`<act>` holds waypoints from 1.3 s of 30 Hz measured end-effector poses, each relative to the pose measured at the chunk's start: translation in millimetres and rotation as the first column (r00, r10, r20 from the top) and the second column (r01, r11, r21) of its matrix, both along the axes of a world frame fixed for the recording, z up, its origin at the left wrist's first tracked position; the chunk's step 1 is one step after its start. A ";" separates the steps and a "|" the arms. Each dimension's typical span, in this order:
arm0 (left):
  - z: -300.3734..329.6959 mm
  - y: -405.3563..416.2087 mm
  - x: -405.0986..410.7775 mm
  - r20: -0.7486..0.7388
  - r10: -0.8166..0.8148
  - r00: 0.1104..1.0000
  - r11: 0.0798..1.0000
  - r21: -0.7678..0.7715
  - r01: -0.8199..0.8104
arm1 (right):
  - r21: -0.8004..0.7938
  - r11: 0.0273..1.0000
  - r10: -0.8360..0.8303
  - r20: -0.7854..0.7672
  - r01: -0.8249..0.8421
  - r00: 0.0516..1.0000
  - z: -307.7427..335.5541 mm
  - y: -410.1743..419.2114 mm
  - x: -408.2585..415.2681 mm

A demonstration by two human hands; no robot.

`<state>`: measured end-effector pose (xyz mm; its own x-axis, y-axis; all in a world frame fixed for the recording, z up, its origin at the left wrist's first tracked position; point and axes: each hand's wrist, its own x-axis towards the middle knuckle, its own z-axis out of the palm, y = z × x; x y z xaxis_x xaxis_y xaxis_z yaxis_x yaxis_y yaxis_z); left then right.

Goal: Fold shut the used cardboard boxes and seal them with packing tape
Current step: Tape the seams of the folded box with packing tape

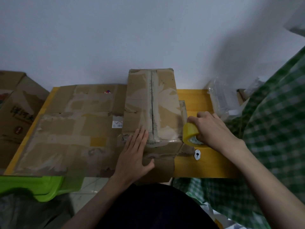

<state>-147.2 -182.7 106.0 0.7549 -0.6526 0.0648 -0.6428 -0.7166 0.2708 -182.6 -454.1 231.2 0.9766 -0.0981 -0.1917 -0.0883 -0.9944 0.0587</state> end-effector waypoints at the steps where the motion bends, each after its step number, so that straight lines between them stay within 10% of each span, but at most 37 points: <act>1: -0.8 -0.5 -0.4 -0.007 -0.008 1.000 1.000 0.000 0.008 | -0.002 1.000 0.000 -0.003 0.000 1.000 -0.8 -0.4 0.6; 27: 1.6 -71.2 -4.8 0.004 -0.240 0.971 0.971 -0.001 0.240 | -0.056 0.995 0.086 -0.026 -0.087 0.996 -4.6 -3.4 3.0; 39: -8.9 -65.6 -4.4 0.025 -0.253 0.967 0.967 0.016 0.253 | 0.604 0.796 -0.256 0.369 -0.021 0.894 -52.2 -34.3 -43.3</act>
